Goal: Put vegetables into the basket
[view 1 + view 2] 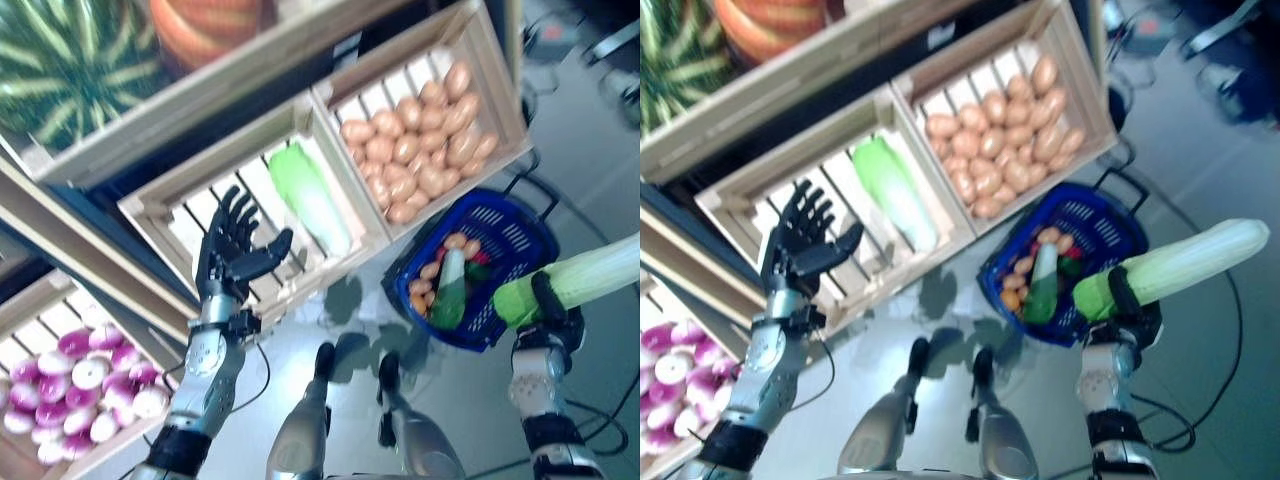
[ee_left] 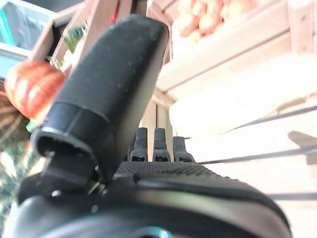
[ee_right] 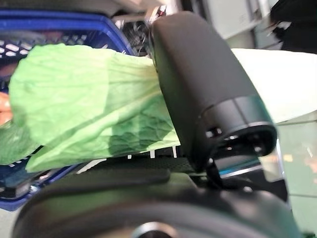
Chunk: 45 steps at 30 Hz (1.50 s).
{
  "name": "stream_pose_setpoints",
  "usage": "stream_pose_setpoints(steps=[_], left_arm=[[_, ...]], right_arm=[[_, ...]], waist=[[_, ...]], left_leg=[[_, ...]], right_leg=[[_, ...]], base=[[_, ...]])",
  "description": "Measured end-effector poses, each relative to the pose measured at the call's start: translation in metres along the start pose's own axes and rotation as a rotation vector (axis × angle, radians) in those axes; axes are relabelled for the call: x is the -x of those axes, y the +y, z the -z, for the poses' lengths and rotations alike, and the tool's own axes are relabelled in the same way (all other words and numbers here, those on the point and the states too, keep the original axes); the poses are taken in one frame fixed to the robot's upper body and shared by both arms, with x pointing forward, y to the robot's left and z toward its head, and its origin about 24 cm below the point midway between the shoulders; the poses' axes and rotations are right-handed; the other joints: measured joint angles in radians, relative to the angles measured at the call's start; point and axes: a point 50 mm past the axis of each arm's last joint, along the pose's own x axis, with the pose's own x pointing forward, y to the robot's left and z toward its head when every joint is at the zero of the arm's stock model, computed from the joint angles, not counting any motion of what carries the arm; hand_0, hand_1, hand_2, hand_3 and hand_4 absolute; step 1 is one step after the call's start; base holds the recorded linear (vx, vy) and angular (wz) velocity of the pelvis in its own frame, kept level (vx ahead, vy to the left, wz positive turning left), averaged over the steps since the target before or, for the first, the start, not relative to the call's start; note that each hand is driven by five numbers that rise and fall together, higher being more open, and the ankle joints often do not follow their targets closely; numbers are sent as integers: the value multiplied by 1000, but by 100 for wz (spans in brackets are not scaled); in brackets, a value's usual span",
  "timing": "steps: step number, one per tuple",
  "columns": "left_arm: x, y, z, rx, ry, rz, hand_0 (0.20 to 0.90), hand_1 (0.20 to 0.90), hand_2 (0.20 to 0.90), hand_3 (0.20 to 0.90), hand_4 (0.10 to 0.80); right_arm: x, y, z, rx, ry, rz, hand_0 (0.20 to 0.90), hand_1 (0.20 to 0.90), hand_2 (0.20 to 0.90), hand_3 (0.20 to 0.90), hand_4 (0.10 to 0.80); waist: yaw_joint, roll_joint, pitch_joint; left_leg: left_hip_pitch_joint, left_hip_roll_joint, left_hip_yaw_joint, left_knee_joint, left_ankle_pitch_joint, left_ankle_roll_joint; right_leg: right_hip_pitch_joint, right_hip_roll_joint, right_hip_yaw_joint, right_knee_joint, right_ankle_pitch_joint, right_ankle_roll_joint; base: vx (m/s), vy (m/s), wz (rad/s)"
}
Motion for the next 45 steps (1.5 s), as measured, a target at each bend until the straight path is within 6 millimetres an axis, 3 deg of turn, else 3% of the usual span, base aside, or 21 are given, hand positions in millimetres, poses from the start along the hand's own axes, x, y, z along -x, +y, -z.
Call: stream_pose_setpoints(steps=[5,7,10,12,18,22,29,33,41,45], left_arm=[[-18,-19,-13,26,-83,26,900,900,900,900,800],[-27,-30,-14,8,-97,45,900,900,900,900,800],[-32,-35,-15,-2,-102,58,900,900,900,900,800],[-32,-36,-16,-5,-116,61,900,900,900,900,800],[-33,-35,-21,9,-148,45,900,900,900,900,800],[-34,-33,-21,-3,-146,38,900,900,900,900,800],[-35,-29,-22,-31,-140,36,900,900,900,900,800],[-36,-28,-21,-33,-135,14,900,900,900,900,800],[-35,-24,-17,-62,-121,7,900,900,900,900,800],[-34,-20,-23,-243,-190,5,900,900,900,900,800]], right_arm=[[-5,47,-8,-86,-40,-80,300,300,300,300,400],[-7,68,-12,-136,-37,-98,300,300,300,300,400],[-8,81,-15,-151,-43,-117,300,300,300,300,400],[-12,90,-24,-154,-63,-126,300,300,300,300,400],[-20,103,-42,-85,-86,-143,300,300,300,300,400],[-30,98,-36,156,-16,-113,300,300,300,300,400],[-32,90,-22,216,103,-57,300,300,300,300,400],[-33,87,-21,222,107,-12,900,900,900,900,800],[-30,85,-12,227,127,14,900,900,900,900,800],[-29,83,-14,279,85,81,900,900,900,900,800]], waist=[[11,-4,54],[28,-13,62],[37,-17,63],[58,-18,62],[67,-21,63],[73,-23,63],[85,-26,64],[84,-27,64],[83,-27,64],[82,-27,64]], left_leg=[[-148,-4,3,90,-1,-6],[-220,-14,1,170,-23,-5],[-271,-30,0,258,-53,-2],[-344,-59,5,411,-113,2],[-516,-87,4,602,-162,5],[-603,-93,3,678,-167,8],[-640,-95,1,711,-167,8],[-653,-97,2,714,-167,9],[-664,-95,7,746,-188,12],[-657,-94,7,745,-186,9]], right_leg=[[-144,-7,-27,110,-27,-12],[-238,-18,-28,249,-86,-14],[-312,-49,-28,402,-151,-14],[-393,-82,-19,567,-219,-16],[-556,-109,-5,750,-271,-18],[-636,-110,4,812,-272,-17],[-668,-112,2,842,-272,-17],[-680,-112,3,842,-271,-17],[-688,-109,7,863,-277,-22],[-683,-108,9,866,-277,-23]], base=[[-196,-56,15],[-109,-1,19],[-87,59,16],[-39,54,7],[-18,24,5],[-1,-3,-1],[37,-16,1],[0,0,0],[42,-4,-2],[36,1,-1]])
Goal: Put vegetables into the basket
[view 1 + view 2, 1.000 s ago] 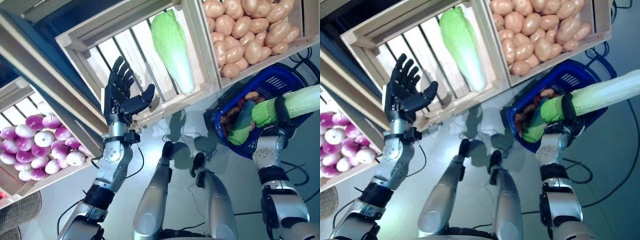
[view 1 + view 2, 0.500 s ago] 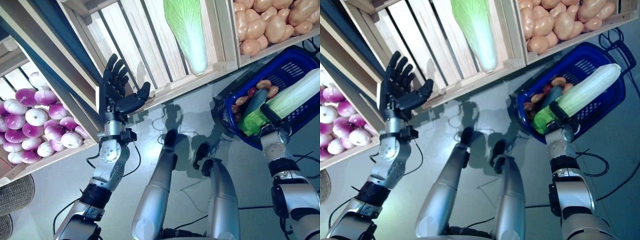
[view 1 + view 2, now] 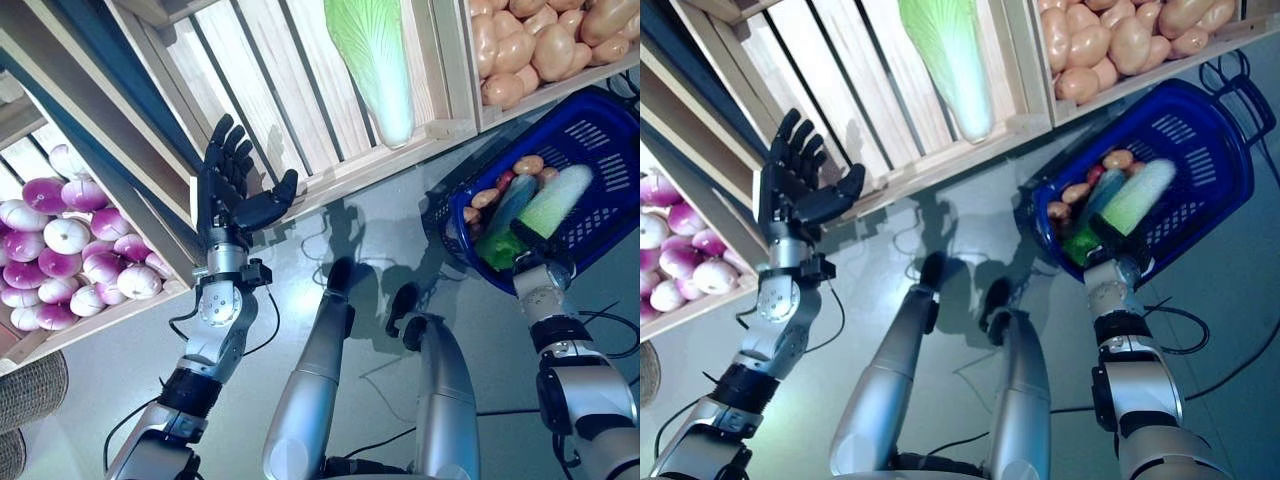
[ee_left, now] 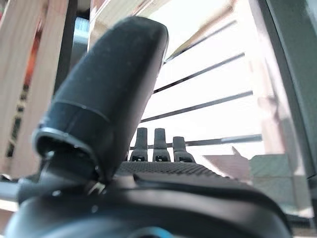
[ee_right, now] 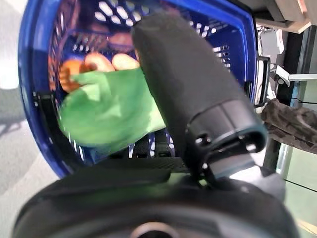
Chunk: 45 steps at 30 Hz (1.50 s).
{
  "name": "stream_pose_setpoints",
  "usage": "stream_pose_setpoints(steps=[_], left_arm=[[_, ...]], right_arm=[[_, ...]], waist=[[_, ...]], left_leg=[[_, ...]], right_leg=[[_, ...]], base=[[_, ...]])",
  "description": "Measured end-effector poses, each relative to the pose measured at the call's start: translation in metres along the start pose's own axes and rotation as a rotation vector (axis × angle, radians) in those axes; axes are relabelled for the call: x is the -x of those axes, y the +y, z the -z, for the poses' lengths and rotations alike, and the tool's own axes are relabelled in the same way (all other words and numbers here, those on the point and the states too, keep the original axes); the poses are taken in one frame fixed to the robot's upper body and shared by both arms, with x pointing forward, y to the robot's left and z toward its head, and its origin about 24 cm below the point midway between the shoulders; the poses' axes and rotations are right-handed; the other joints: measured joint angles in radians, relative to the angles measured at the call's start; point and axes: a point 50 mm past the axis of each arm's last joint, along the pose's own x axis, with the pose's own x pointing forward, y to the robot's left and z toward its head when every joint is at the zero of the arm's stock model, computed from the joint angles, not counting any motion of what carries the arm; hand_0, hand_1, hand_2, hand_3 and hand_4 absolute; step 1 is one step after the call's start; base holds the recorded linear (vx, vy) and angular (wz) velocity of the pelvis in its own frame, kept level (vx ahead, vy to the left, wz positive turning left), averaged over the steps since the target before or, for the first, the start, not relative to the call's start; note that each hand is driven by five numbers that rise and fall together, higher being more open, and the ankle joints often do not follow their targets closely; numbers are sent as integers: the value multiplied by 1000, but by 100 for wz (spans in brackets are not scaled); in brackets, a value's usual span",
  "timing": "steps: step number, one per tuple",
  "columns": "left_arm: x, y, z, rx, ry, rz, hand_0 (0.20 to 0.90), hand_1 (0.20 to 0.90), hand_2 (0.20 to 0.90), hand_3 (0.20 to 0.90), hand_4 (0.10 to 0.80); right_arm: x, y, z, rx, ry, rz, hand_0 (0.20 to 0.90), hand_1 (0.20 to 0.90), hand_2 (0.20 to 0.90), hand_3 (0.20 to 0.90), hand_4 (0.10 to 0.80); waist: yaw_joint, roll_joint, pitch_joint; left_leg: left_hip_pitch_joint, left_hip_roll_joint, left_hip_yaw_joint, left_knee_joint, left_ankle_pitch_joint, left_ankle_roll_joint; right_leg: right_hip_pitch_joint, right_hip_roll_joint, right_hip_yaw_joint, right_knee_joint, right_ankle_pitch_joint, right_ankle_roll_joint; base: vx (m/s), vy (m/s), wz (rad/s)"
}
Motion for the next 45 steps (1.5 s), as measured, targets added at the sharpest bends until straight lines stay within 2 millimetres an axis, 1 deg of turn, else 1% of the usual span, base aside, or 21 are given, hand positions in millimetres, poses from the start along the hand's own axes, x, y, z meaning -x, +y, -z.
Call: stream_pose_setpoints(steps=[2,5,7,11,14,15,16,17,19,21,22,23,25,26,27,30,35,36,37,40,45], left_arm=[[-1,9,-3,-77,-27,-12,900,900,900,900,800],[2,25,-6,-187,-76,-88,900,900,900,900,800],[1,30,-12,-256,-126,-116,900,900,900,900,800],[-5,36,-36,-463,-298,-86,900,900,900,900,800],[-8,37,-47,-687,-416,-66,900,900,900,900,800],[-11,39,-54,-894,-517,-21,900,900,900,900,800],[-11,41,-56,-956,-550,-5,900,900,900,900,800],[-14,46,-63,-1160,-652,36,900,900,900,900,800],[-19,51,-74,-1397,-780,107,900,900,900,900,800],[-22,51,-80,-1510,-848,136,900,900,900,900,800],[-27,48,-86,-1618,-889,198,900,900,900,900,800],[-30,48,-88,-1671,-905,240,900,900,900,900,800],[-35,47,-91,-1758,-907,323,900,900,900,900,800],[-43,42,-90,-1844,-906,437,900,900,900,900,800],[-47,41,-90,-1879,-893,474,900,900,900,900,800],[-52,36,-76,-1909,-807,546,900,900,900,900,800],[-55,39,-49,-1945,-669,640,900,900,900,900,800],[-55,44,-41,-1963,-625,649,900,900,900,900,800],[-55,44,-41,-1963,-625,649,900,900,900,900,800],[-58,62,-22,-1986,-470,648,900,900,900,900,800],[-61,75,-15,-1974,-372,583,900,900,900,900,800]], right_arm=[[2,-3,1,46,-37,27,900,900,900,900,800],[6,-14,12,96,-71,31,900,900,900,900,800],[7,-22,23,108,-57,44,900,900,900,900,800],[14,-40,53,138,3,55,900,900,900,900,800],[24,-48,72,173,32,7,900,900,900,900,800],[33,-55,80,204,27,-67,900,900,900,900,800],[36,-56,83,222,23,-92,900,900,900,900,800],[44,-65,91,251,24,-158,900,900,900,900,800],[50,-81,101,299,38,-196,900,900,900,900,800],[51,-95,107,317,65,-192,900,900,900,900,800],[52,-110,111,341,87,-194,900,900,900,900,800],[53,-117,113,352,96,-191,900,900,900,900,800],[53,-130,114,381,111,-179,900,900,900,900,800],[52,-140,114,403,121,-177,900,900,900,900,800],[52,-144,113,412,124,-174,900,900,900,900,800],[50,-146,113,429,127,-179,900,900,900,900,800],[48,-131,108,440,113,-269,900,900,900,900,800],[48,-123,107,438,108,-305,900,900,900,900,800],[48,-123,107,438,108,-305,900,900,900,900,800],[50,-105,101,415,79,-373,900,900,900,900,800],[51,-100,97,419,62,-400,900,900,900,900,800]], waist=[[-2,0,0],[-3,-2,0],[-4,-2,0],[-15,-4,0],[-31,-4,0],[-47,-4,0],[-57,-4,0],[-75,-5,0],[-91,-6,0],[-110,-5,-1],[-136,-6,-1],[-144,-5,-1],[-167,-5,-1],[-187,-5,-1],[-194,-4,-1],[-213,-1,0],[-234,3,0],[-233,3,0],[-233,3,0],[-232,3,0],[-218,3,0]], left_leg=[[10,1,3,-4,0,-1],[54,0,21,-35,1,-1],[77,1,22,-49,1,-1],[130,5,25,-91,7,-10],[162,17,32,-99,8,-12],[179,19,40,-109,8,-12],[186,19,42,-111,7,-11],[203,25,57,-112,4,-9],[226,29,69,-120,-2,-9],[244,31,79,-131,-2,-9],[255,36,94,-142,-1,-10],[258,38,102,-146,-1,-10],[263,40,108,-152,-1,-10],[261,44,118,-161,-1,-10],[261,45,123,-164,0,-11],[267,54,137,-176,0,-11],[264,63,152,-182,1,-19],[264,73,160,-182,-1,-21],[264,73,160,-182,-1,-21],[265,80,161,-180,-5,-26],[266,88,163,-191,-3,-30]], right_leg=[[7,2,4,0,-3,4],[32,2,29,-8,-3,6],[52,3,31,-16,-3,6],[92,6,35,-36,-5,2],[120,20,44,-49,-7,0],[131,23,53,-53,-7,0],[137,23,55,-53,-7,0],[147,27,70,-54,-9,1],[162,30,83,-57,-9,1],[174,30,91,-62,-8,2],[179,34,103,-69,-7,4],[179,34,106,-70,-7,4],[178,34,114,-71,-5,6],[172,36,121,-71,-4,7],[167,36,126,-73,-4,7],[162,36,124,-85,4,3],[148,43,124,-87,3,-8],[148,50,125,-90,2,-11],[148,50,125,-90,2,-11],[148,59,123,-87,-1,-17],[145,62,125,-89,-7,-22]], base=[[36,48,-4],[30,26,-6],[43,-1,-1],[49,16,-2],[58,45,-12],[74,94,-9],[84,117,-15],[71,104,-18],[56,103,-24],[45,122,-17],[43,120,-16],[35,97,-18],[24,105,-11],[7,80,-9],[0,67,-15],[-15,65,-26],[-4,55,-8],[-20,24,-5],[-16,14,-5],[-5,13,0],[-7,50,-1]])
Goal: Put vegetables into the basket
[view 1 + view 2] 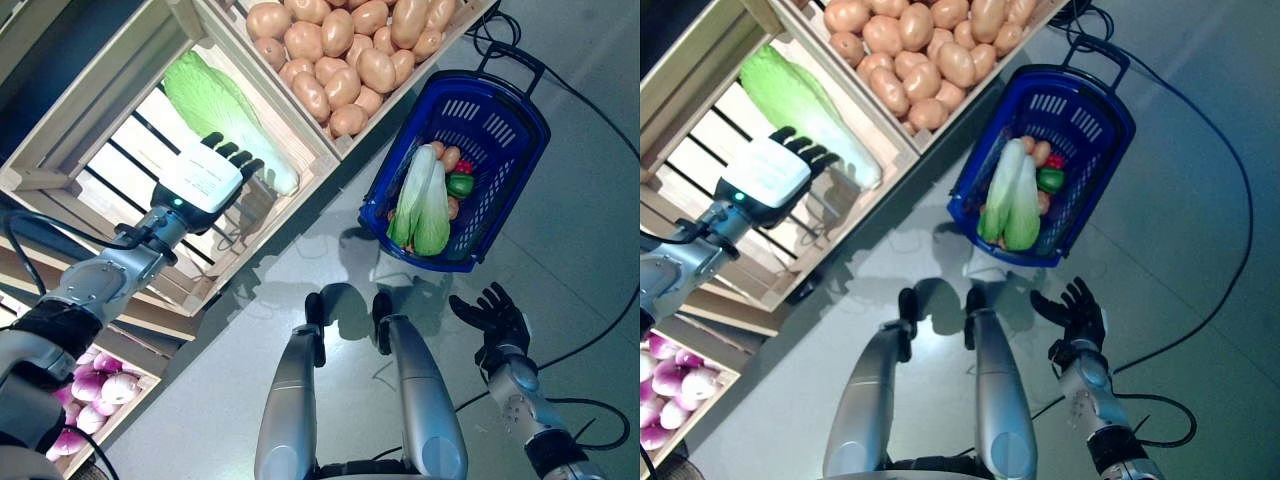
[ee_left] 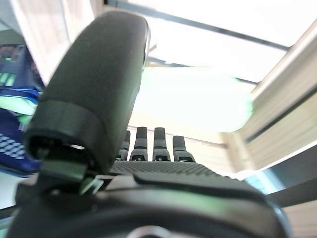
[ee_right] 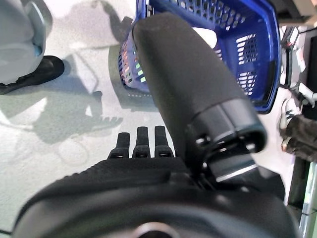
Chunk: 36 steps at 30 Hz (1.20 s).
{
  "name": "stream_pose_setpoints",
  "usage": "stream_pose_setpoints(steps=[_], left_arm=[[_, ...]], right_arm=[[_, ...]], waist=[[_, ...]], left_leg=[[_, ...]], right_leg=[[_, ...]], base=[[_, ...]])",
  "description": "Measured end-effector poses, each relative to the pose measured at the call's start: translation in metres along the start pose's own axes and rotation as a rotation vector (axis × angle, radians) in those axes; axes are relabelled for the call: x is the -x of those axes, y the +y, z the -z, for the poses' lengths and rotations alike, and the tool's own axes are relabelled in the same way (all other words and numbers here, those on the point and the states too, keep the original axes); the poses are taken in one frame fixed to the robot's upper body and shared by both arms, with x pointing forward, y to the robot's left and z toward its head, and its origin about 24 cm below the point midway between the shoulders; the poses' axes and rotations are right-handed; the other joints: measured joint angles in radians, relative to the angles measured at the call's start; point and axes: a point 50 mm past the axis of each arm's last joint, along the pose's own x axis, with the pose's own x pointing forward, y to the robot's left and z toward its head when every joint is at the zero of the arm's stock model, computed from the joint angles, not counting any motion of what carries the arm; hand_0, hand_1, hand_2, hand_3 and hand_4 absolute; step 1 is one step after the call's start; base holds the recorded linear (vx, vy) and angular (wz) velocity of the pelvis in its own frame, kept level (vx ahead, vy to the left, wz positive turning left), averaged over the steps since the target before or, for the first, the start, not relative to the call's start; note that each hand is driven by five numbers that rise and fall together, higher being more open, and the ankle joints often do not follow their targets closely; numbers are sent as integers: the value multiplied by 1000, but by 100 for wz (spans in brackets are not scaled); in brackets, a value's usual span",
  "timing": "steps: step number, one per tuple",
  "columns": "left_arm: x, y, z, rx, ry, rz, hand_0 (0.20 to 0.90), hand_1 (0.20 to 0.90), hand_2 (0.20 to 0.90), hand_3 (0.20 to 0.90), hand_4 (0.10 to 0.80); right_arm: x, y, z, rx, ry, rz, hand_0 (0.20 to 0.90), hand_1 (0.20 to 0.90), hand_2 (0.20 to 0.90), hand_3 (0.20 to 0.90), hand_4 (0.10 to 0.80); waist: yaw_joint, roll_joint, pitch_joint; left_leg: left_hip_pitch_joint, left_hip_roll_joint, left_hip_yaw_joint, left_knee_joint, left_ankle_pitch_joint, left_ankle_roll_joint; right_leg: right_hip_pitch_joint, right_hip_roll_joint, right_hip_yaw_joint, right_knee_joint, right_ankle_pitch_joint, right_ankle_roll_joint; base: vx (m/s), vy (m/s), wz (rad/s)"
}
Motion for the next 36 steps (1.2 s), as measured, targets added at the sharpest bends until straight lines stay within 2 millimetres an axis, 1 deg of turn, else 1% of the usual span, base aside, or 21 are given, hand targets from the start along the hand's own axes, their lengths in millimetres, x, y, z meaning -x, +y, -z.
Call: stream_pose_setpoints(steps=[3,5,7,9,12,14,19,24,27,28,31,34,36], left_arm=[[1,-1,1,-3,19,-21,900,900,900,900,800],[1,-6,-1,17,49,-48,900,900,900,900,800],[0,-10,-3,53,81,-77,900,900,900,900,800],[-2,-13,-6,80,109,-112,900,900,900,900,800],[-4,-15,-7,73,130,-160,900,900,900,900,800],[-7,-14,-5,71,147,-197,900,900,900,900,800],[-14,-2,-3,36,136,-267,900,900,900,900,800],[-15,-2,-4,27,132,-261,900,900,900,900,800],[-16,-5,-7,5,114,-229,900,900,900,900,800],[-19,-5,-11,1,90,-213,900,900,900,900,800],[-29,-1,-19,18,70,-197,900,900,900,900,800],[-35,1,-20,14,71,-151,900,900,900,900,800],[-36,-1,-16,36,99,-119,900,900,900,900,800]], right_arm=[[0,1,-1,-1,-3,-6,900,900,900,900,800],[1,3,-1,-3,-6,-13,900,900,900,900,800],[1,4,-2,-4,-9,-16,900,900,900,900,800],[0,5,-3,-4,-12,-18,900,900,900,900,800],[-1,14,-11,-15,-39,-50,900,900,900,900,800],[0,20,-16,-22,-55,-72,900,900,900,900,800],[-1,24,-18,-22,-62,-77,900,900,900,900,800],[-2,26,-18,-15,-52,-80,900,900,900,900,800],[-2,34,-18,-1,-45,-105,900,900,900,900,800],[-3,38,-19,2,-46,-117,900,900,900,900,800],[-4,41,-21,3,-49,-125,900,900,900,900,800],[-5,44,-24,1,-57,-125,900,900,900,900,800],[-5,45,-26,-1,-62,-125,900,900,900,900,800]], waist=[[0,0,0],[-3,0,0],[-7,0,0],[-9,0,0],[-24,-1,0],[-28,-2,0],[-28,-3,0],[-40,-6,0],[-54,-11,0],[-57,-12,0],[-57,-12,0],[-60,-13,0],[-62,-14,0]], left_leg=[[-12,0,1,-5,-2,-3],[-20,1,3,-4,-1,-2],[-33,1,3,2,3,-2],[-41,3,2,6,1,-2],[-61,11,1,31,-13,-1],[-67,16,4,38,-16,0],[-78,20,4,34,-16,1],[-95,22,5,33,-15,0],[-98,23,5,32,-15,-1],[-99,24,5,32,-14,-2],[-100,25,8,30,-14,-2],[-102,25,12,29,-16,0],[-106,28,22,29,-16,1]], right_leg=[[-16,1,2,1,2,-2],[-25,2,2,2,3,-2],[-37,6,2,2,6,3],[-43,10,2,1,8,-2],[-54,18,2,3,10,-3],[-57,22,3,0,15,-2],[-69,28,6,-8,21,3],[-87,30,7,-8,23,1],[-89,33,8,-12,26,-4],[-90,34,9,-15,26,-4],[-90,35,10,-20,26,-3],[-94,36,15,-21,27,-2],[-103,38,23,-21,29,0]], base=[[-13,38,-2],[-3,16,0],[0,0,0],[-7,37,0],[-14,23,-5],[-10,16,-9],[-2,14,-3],[0,7,-2],[0,0,0],[0,0,0],[6,2,-1],[9,9,-3],[15,12,-10]])
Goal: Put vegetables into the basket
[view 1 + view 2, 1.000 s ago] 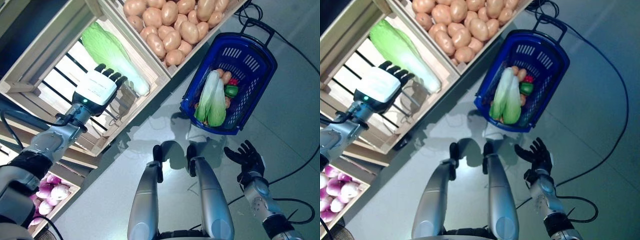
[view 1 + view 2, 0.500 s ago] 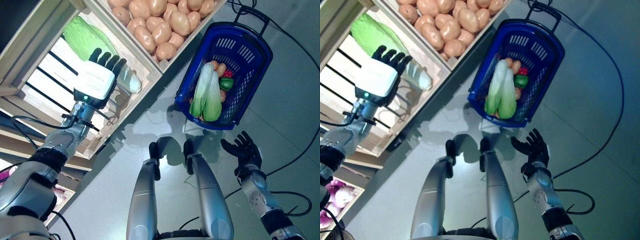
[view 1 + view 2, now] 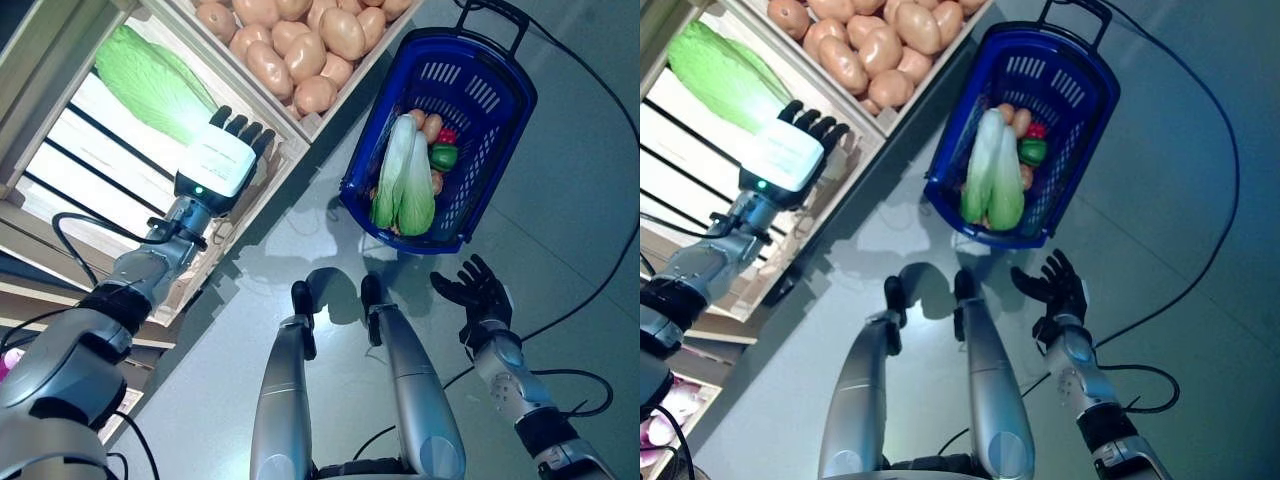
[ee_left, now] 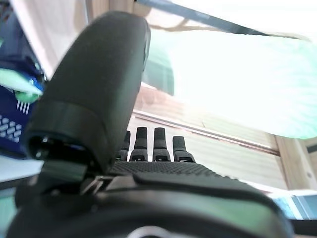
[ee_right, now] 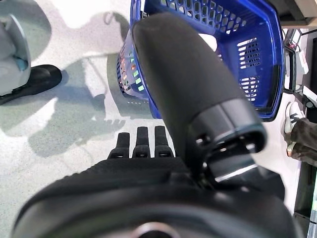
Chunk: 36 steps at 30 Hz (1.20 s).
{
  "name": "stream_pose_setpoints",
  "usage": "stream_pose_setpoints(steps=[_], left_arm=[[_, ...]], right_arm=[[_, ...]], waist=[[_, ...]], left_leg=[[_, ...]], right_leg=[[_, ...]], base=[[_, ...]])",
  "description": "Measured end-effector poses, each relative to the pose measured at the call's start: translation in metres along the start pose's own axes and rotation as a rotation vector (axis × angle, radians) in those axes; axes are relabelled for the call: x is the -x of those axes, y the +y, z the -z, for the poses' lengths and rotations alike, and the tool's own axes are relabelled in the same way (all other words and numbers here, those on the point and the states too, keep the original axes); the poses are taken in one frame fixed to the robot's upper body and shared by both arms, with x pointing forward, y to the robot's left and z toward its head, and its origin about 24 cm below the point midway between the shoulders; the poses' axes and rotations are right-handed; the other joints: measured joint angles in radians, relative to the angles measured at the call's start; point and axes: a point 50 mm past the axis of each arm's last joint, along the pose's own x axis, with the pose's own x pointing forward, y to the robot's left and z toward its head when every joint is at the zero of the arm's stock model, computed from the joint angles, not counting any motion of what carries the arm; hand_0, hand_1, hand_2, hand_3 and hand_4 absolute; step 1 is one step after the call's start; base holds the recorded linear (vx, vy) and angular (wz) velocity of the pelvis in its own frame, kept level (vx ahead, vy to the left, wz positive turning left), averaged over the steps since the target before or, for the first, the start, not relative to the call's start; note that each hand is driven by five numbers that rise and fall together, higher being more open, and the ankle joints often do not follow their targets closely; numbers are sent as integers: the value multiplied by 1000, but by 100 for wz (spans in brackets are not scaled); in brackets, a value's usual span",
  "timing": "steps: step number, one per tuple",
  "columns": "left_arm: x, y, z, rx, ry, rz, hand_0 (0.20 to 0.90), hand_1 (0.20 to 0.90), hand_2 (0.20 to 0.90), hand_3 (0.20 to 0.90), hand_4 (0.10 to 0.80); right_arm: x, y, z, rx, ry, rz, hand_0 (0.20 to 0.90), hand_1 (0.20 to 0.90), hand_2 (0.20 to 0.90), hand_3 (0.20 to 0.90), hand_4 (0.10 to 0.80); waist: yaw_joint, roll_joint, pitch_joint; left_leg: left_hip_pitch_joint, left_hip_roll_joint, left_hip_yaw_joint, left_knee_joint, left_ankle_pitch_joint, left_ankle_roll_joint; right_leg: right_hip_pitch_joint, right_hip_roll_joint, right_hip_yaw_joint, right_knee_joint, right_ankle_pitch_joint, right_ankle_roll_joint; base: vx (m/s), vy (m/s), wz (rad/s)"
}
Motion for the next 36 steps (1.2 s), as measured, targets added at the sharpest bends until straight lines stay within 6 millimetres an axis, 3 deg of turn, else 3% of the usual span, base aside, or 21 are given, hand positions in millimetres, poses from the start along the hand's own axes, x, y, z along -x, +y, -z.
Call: stream_pose_setpoints(steps=[8,18,19,20,21,36], left_arm=[[-2,-3,8,-23,36,56,900,900,900,900,800],[0,-2,17,-69,78,6,900,900,900,900,800],[0,-2,17,-69,77,-10,599,599,599,599,599],[-1,-1,16,-69,76,-16,406,406,406,406,471],[-1,-1,16,-71,73,-25,300,300,300,300,400],[-3,4,12,-69,59,-112,300,300,300,300,400]], right_arm=[[-1,0,-1,1,-2,14,900,900,900,900,800],[-1,-2,-1,0,-3,24,900,900,900,900,800],[-1,-2,-1,-1,-4,24,900,900,900,900,800],[-1,-2,-1,-1,-5,24,900,900,900,900,800],[-1,-2,-2,-2,-6,24,900,900,900,900,800],[0,1,-6,-19,-34,18,900,900,900,900,800]], waist=[[-18,-2,0],[-18,-5,0],[-18,-6,0],[-18,-6,0],[-18,-6,0],[-16,-14,-1]], left_leg=[[-25,1,7,9,-3,4],[-69,2,6,28,-4,7],[-71,3,6,28,-5,8],[-71,3,6,28,-5,8],[-73,3,6,29,-5,8],[-46,3,3,21,-2,5]], right_leg=[[-27,0,9,6,5,3],[-67,3,10,12,13,6],[-68,3,10,12,13,6],[-68,3,10,12,14,6],[-69,3,10,12,14,7],[-38,3,6,-2,19,7]], base=[[5,9,-3],[0,0,0],[0,0,0],[0,0,0],[0,0,0],[-15,-5,0]])
